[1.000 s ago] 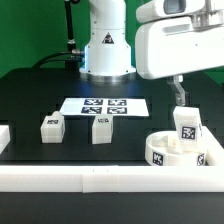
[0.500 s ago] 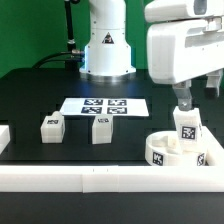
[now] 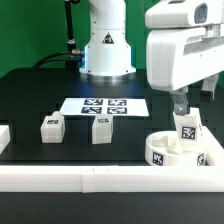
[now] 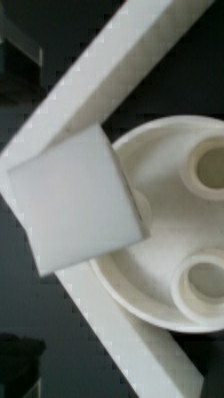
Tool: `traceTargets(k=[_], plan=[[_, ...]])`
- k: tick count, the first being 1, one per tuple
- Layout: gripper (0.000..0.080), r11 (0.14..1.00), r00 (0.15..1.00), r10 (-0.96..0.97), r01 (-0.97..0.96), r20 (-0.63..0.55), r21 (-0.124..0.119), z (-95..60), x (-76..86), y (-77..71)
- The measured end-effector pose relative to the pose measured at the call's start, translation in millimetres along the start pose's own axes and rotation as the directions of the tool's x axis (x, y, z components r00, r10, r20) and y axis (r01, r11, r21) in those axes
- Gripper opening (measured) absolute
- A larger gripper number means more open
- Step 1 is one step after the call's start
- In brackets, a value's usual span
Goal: Assemble stool
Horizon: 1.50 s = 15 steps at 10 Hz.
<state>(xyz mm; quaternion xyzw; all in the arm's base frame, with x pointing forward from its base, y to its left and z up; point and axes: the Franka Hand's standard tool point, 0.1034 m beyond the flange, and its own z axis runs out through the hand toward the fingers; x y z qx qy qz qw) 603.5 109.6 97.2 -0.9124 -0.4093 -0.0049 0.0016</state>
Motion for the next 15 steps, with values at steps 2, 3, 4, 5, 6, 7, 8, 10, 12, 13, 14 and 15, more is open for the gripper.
traceTargets(k=[2,3,4,5,6,7,8,10,12,13,14,15], plan=[[0.0648,0.999,0.999,-0.036,0.036,0.016,-0.009,1.0,4.3,5.3],[0.0648,0.999,0.999,-0.034,0.034,0.017,-0.008,1.6,4.0,4.9],[0.0648,0.999,0.999,-0.034,0.034,0.017,-0.008,1.7,4.1,4.8],[0.0648,0.999,0.999,-0.033,0.034,0.017,-0.008,2.0,3.8,4.9],[0.0648,0.999,0.999,-0.037,0.037,0.018,-0.007,2.8,3.3,5.3],[0.0648,0.998,0.998,-0.059,0.059,0.016,-0.009,5.8,2.5,6.4],[0.0648,0.998,0.998,-0.064,0.064,0.019,-0.006,9.1,1.2,6.2],[0.0648,0.997,0.997,-0.074,0.074,0.025,-0.001,13.5,-1.0,6.1],[0.0612,0.997,0.997,-0.072,0.072,0.027,0.001,15.1,-2.4,6.7],[0.0612,0.997,0.997,-0.072,0.072,0.027,0.001,15.1,-2.4,6.7],[0.0476,0.997,0.997,-0.071,0.071,0.027,0.001,15.2,-2.4,6.7],[0.0331,0.997,0.997,-0.071,0.071,0.027,0.001,15.3,-2.5,6.7]])
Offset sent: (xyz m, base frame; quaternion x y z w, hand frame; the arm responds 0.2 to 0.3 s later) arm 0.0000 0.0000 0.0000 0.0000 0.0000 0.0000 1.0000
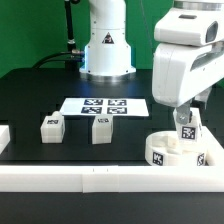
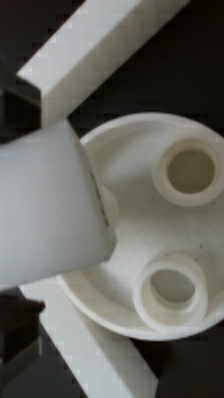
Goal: Assemble stool
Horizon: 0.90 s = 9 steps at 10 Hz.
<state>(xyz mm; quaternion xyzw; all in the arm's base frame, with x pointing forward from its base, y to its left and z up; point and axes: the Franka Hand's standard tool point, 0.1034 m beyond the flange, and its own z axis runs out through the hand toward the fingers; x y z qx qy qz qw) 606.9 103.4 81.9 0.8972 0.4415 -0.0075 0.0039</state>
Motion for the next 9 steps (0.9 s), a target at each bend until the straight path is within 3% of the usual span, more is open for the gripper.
traceTargets(k=[3,5,7,9], plan=[[0.0334,0.997,0.997,0.082,-0.082,0.002,0.004,0.3,0.2,-1.3],[0.0334,0.958,0.958,0.286,-0.286,0.007,0.016,0.9,1.3,-4.8],[0.0334,0.823,0.824,0.567,-0.566,0.010,0.035,1.6,3.7,-8.5],[0.0334,0.616,0.618,0.786,-0.786,0.025,0.056,2.4,8.0,-14.1]])
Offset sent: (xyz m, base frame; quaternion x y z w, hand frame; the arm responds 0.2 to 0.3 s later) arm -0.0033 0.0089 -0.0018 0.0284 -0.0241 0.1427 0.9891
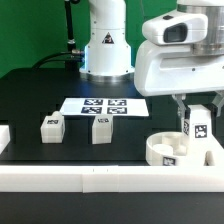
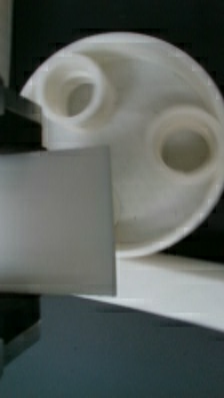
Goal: Assemble stool
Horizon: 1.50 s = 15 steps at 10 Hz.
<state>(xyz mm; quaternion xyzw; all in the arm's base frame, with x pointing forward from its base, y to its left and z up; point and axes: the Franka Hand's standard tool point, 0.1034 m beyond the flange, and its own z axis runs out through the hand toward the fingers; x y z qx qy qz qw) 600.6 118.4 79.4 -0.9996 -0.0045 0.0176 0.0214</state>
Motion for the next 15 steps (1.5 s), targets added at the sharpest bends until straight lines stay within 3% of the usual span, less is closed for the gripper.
traceTargets(k=[4,7,8,10,11,12,13,15], plan=[[0.0335,0.899,0.900,0.437,-0.437,0.008,0.021,0.0,0.2,-4.3],[0.0335,0.716,0.717,0.697,-0.697,0.027,0.031,-0.3,0.4,-6.3],[0.0335,0.625,0.626,0.779,-0.780,0.037,0.037,-0.2,0.8,-6.7],[0.0335,0.416,0.421,0.905,-0.906,0.059,0.077,0.4,0.9,-5.6],[0.0335,0.218,0.229,0.969,-0.969,0.092,0.115,0.4,2.4,-4.9],[0.0335,0.053,0.070,0.989,-0.989,0.129,0.135,0.5,2.2,-5.3],[0.0335,-0.102,-0.081,0.983,-0.987,0.167,0.120,0.2,2.9,-6.4],[0.0352,-0.249,-0.227,0.954,-0.964,0.197,0.097,-0.2,3.8,-6.7]])
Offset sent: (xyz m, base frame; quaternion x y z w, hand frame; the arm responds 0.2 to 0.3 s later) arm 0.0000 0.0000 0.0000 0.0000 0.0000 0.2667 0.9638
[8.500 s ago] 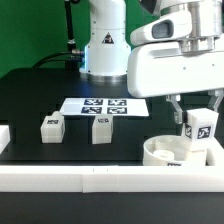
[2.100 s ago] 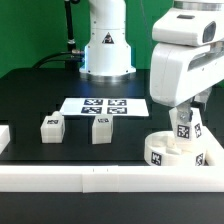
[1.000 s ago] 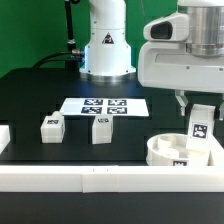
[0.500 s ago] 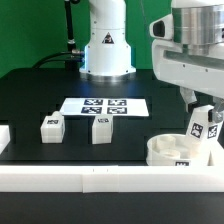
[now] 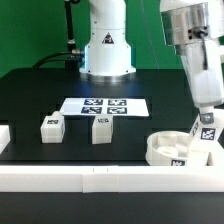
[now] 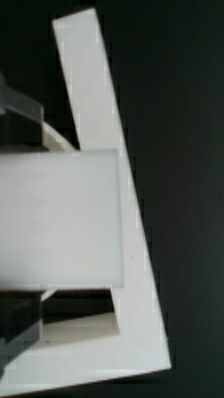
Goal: Assemble stool
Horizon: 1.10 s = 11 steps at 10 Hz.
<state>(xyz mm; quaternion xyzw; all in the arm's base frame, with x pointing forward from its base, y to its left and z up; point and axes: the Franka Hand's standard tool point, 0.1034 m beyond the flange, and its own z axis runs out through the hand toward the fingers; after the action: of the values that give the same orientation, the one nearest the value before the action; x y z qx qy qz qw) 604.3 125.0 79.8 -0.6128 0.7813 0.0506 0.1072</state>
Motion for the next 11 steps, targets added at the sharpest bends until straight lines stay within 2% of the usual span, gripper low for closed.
traceTargets(k=[1,2,3,4,6,7,11], plan=[[0.0352,1.000,1.000,-0.003,0.003,0.000,-0.001,0.7,-0.2,0.5],[0.0551,1.000,1.000,-0.014,0.014,0.000,-0.002,1.1,-0.3,0.8],[0.0551,0.999,1.000,-0.032,0.032,-0.001,-0.005,0.5,-0.2,1.1],[0.0619,0.997,0.997,-0.074,0.074,0.002,-0.009,-4.4,0.6,0.9],[0.0642,0.984,0.984,-0.179,0.179,-0.001,0.008,-28.2,14.4,-1.2],[0.0649,0.980,0.980,-0.198,0.198,-0.003,0.007,-37.5,21.6,0.2],[0.0649,0.979,0.979,-0.205,0.205,-0.004,-0.002,-31.7,19.1,2.4]])
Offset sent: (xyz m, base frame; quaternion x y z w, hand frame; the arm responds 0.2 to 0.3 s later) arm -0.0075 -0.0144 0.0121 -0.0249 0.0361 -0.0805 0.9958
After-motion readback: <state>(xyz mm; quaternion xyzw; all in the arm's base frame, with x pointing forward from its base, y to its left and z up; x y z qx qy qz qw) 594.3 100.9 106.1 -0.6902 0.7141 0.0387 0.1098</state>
